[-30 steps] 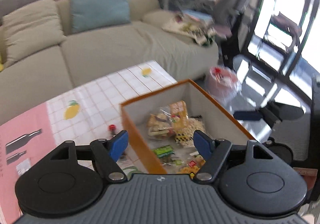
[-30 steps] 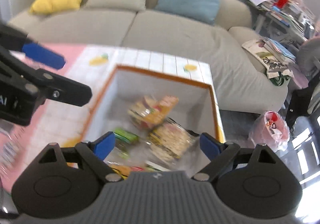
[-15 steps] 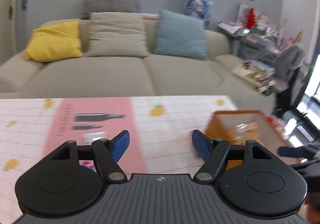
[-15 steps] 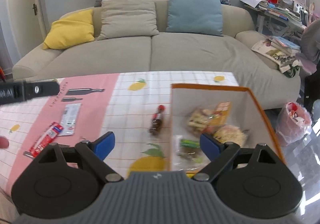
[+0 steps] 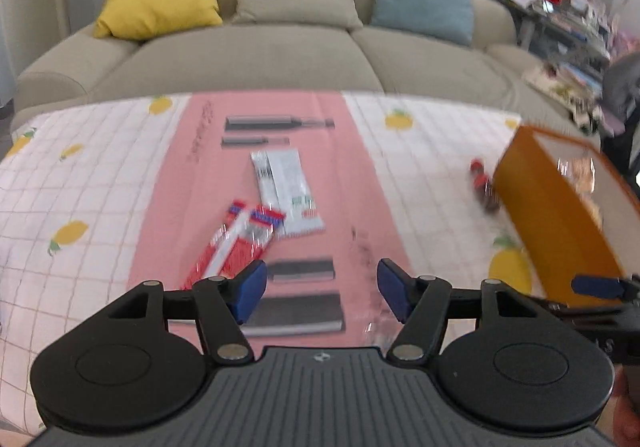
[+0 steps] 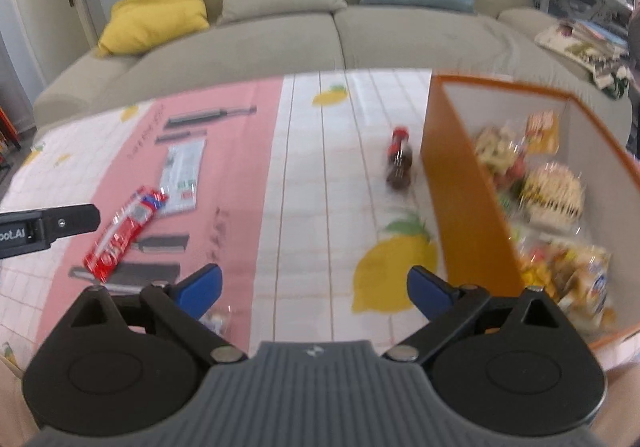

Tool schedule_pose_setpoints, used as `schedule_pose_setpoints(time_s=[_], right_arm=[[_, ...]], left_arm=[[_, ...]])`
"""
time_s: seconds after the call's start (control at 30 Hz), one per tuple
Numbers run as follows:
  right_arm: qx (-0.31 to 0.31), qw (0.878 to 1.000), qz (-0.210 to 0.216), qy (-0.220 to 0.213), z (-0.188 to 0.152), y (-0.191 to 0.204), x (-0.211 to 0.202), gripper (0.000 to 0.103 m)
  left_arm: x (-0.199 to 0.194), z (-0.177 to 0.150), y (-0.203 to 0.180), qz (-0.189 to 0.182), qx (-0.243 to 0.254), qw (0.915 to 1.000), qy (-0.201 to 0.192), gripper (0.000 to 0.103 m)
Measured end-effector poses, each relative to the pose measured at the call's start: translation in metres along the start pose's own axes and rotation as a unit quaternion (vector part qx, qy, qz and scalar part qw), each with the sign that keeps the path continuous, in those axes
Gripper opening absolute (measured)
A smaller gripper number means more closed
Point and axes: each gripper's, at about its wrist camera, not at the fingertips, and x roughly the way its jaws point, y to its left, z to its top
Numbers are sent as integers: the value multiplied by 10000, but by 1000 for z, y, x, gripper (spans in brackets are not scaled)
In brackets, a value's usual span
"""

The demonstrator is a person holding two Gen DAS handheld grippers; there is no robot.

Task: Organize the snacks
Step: 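Withdraw both tools from the box back over the table, then grasp the yogurt hawthorn ball pack with the left gripper while the right approaches the cola bottle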

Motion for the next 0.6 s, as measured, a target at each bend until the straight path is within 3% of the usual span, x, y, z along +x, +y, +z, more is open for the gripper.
schedule_pose_setpoints(time_s=[0.2,0.27,0.43,0.5,0.6], right_arm=[[-115,9990,-229,376,-20,5,27,96],[-138,9986,-285,420,-23,4,33,92],[-166,9979,-379,492,-26,-4,45,91],[-158,9977,-410,506,-27,-8,48,78],[-219,9974,-440,530,-29,-11,53,72]], left_arm=[[15,-24,-3,-292,257,9987,324,75],[18,-28,-4,-445,346,9975,421,75],[27,-33,-9,-849,267,9923,860,75],[29,-38,-14,-971,240,9902,976,76],[33,-46,-27,-1002,334,9893,1009,80]])
